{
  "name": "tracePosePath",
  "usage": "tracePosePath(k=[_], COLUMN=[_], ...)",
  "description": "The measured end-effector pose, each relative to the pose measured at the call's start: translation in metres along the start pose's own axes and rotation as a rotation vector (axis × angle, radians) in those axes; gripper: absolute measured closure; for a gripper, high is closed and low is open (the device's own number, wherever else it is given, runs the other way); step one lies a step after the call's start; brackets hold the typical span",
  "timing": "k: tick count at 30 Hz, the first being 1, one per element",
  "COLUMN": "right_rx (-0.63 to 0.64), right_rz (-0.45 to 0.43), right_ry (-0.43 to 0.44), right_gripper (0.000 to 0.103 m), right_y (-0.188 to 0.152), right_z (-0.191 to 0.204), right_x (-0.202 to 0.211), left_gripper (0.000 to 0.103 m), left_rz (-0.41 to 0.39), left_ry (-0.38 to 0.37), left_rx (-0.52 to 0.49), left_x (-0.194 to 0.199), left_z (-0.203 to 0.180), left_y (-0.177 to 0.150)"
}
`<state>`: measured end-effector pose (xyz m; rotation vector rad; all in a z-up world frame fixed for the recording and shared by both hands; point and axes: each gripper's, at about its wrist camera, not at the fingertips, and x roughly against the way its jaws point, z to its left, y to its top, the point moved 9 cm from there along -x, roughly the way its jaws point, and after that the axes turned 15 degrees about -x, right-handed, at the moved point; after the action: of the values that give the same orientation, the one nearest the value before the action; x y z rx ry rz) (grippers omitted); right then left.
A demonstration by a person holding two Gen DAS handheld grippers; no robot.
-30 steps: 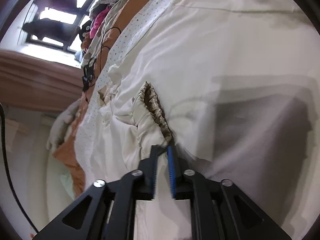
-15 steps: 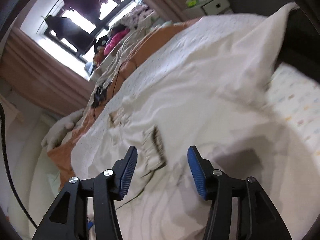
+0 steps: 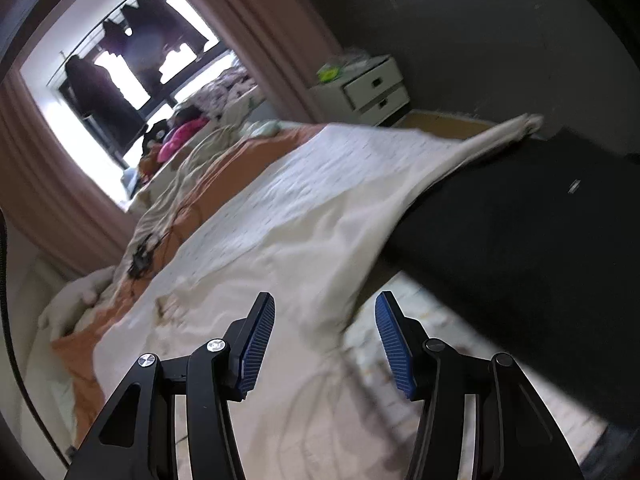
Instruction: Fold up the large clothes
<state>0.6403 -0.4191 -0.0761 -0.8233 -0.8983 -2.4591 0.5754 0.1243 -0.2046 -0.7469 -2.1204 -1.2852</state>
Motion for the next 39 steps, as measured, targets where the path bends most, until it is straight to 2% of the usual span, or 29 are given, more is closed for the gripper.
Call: tracePosePath(k=[5, 12, 16, 21, 29, 30, 31, 32, 35, 39], right_rx=[-0.009, -0.023, -0.018, -0.029, -0.059, -0.072, -0.081, -0.085, -0.070, 0.042], right_rz=[-0.032, -0.051, -0.047, -0.034, -0.014, -0.012, -0.014, -0.012, -0.042, -0.099], right_ry=[-0.025, -0.072, -0.099, -0.131, -0.188, -0.196, -0.191, -0.177, -0.161, -0.141], right_gripper=[0.050, 0.050, 0.050, 0.050, 0.050, 0.057, 0.068, 0.093, 0.097, 0.098], right_y=[0.039, 0.086, 0.102, 0.120, 0.143, 0.145, 0.147, 0.149, 0.154, 0.158], right_z=[-0.021, -0.052, -0.065, -0.083, -0.099, -0.101, -0.102, -0.101, -0.091, -0.052], right_x=[0.002, -0.021, -0.041, -0.070, -0.110, -0.114, -0.114, -0.115, -0.107, -0.085], left_gripper=[0.016, 0.016, 0.016, 0.016, 0.015, 0.015, 0.016, 0.016, 0.016, 0.016], left_rz=[-0.008, -0.009, -0.003, 0.017, 0.000, 0.000, 0.000, 0.000, -0.010, -0.033], left_ry=[0.019, 0.074, 0.106, 0.108, 0.145, 0.148, 0.149, 0.150, 0.155, 0.166], left_rx=[-0.027, -0.042, -0.038, 0.003, 0.022, 0.027, 0.031, 0.037, 0.046, 0.054], left_x=[-0.004, -0.010, -0.017, -0.024, -0.022, -0.022, -0.022, -0.022, -0.019, -0.013], left_z=[-0.002, 0.007, 0.013, 0.022, 0.033, 0.034, 0.036, 0.037, 0.039, 0.043], left_y=[-0.001, -0.006, -0.008, -0.014, -0.013, -0.013, -0.013, -0.013, -0.010, -0.006])
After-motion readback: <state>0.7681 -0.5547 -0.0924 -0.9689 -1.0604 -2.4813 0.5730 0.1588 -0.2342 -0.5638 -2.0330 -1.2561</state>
